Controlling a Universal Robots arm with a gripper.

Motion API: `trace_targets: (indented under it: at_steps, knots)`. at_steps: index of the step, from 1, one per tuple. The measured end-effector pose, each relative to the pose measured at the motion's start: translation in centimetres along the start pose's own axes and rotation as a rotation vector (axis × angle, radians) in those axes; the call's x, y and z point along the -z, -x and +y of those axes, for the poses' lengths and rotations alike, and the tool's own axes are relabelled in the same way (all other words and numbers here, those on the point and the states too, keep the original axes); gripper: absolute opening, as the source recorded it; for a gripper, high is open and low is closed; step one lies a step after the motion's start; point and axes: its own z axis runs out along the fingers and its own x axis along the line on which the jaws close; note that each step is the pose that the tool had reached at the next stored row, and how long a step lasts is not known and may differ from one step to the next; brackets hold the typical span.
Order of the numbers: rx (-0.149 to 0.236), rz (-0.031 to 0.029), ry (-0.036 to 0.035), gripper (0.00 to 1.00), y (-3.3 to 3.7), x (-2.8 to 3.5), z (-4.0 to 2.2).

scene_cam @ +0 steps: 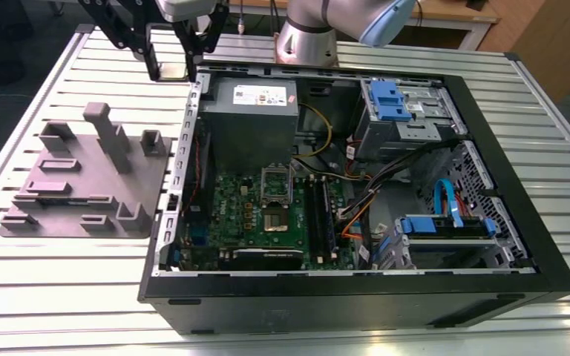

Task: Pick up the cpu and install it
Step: 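Pick up the cpu and move it towards the insertion slot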

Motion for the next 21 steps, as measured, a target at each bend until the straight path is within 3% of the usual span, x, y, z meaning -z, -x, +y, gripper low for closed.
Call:
trace_targets:
  at_steps: [21]
  knots:
    - [0.000, 0.0000, 0.0000, 0.47, 0.54, 0.01, -0.01]
